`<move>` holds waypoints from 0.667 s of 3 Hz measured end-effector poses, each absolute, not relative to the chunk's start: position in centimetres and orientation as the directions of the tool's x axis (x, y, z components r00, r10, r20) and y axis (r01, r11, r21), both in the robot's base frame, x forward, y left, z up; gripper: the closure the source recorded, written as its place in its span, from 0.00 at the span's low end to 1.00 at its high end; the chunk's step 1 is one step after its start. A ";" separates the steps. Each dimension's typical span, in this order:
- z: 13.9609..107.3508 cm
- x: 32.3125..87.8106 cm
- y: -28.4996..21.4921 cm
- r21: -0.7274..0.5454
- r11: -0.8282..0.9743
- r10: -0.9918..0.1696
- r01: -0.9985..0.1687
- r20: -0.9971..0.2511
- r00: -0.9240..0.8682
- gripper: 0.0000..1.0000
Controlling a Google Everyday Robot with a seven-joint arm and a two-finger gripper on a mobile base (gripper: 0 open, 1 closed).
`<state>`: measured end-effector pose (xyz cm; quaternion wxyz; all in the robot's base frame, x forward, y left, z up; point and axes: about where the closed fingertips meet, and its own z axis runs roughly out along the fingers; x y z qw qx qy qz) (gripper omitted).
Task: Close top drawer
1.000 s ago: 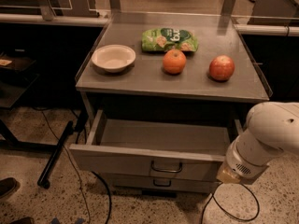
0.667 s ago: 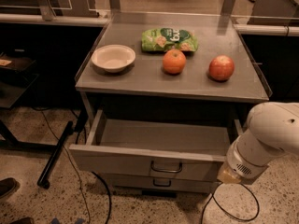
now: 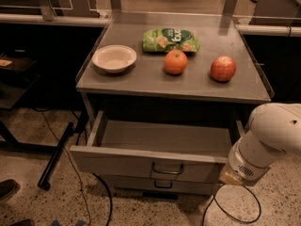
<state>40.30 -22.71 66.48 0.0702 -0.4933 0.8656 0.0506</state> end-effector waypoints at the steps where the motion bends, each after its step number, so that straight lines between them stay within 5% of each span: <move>1: 66.5 40.3 -22.7 0.018 0.508 -0.847 -0.861 -0.171 -0.504 0.07; 2: 66.5 40.3 -22.7 0.018 0.508 -0.847 -0.861 -0.171 -0.504 0.00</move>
Offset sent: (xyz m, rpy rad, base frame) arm 0.0000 0.0000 0.0000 0.0000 0.0000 0.0000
